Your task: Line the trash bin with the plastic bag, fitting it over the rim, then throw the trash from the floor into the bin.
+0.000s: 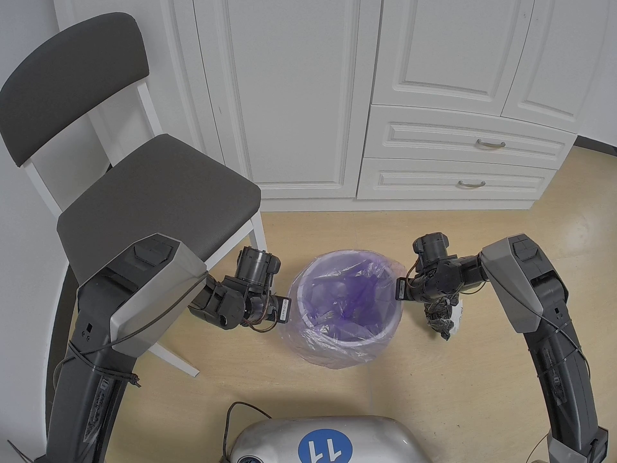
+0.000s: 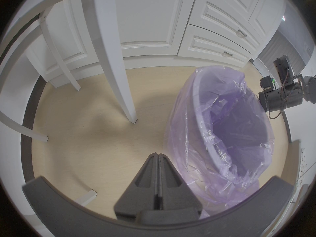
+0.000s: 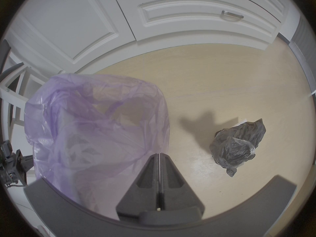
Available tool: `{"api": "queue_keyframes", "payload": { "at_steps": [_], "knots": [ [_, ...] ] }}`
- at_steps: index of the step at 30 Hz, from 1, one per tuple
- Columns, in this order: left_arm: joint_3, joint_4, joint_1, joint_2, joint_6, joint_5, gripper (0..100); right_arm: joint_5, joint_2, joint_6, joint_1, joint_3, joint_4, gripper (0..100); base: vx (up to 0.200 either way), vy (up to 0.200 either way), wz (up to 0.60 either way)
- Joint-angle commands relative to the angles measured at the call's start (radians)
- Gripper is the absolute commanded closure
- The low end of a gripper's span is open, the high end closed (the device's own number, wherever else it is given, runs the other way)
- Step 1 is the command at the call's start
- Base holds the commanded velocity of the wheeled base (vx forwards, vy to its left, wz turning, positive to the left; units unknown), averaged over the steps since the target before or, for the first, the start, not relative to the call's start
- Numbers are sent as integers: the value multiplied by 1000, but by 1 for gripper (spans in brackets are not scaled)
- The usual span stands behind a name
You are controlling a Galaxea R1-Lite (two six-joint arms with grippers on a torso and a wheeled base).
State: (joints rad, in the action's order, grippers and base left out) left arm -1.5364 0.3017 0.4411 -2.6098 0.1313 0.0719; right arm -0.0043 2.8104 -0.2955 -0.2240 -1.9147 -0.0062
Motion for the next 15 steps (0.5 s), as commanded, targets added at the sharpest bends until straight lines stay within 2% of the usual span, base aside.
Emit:
{"api": "queue_keyframes", "payload": {
  "at_steps": [1,7,15],
  "knots": [
    [5,0,-1,4,1,0,100,-6,35,-7,-1,-4,5,100,0,0,0],
    [-14,5,-4,-29,-1,-3,100,-3,-23,-11,2,85,-14,100,0,0,0],
    [-168,-39,-25,-115,-2,-37,100,-3,-26,-22,25,94,-18,100,0,0,0]
  ]
}}
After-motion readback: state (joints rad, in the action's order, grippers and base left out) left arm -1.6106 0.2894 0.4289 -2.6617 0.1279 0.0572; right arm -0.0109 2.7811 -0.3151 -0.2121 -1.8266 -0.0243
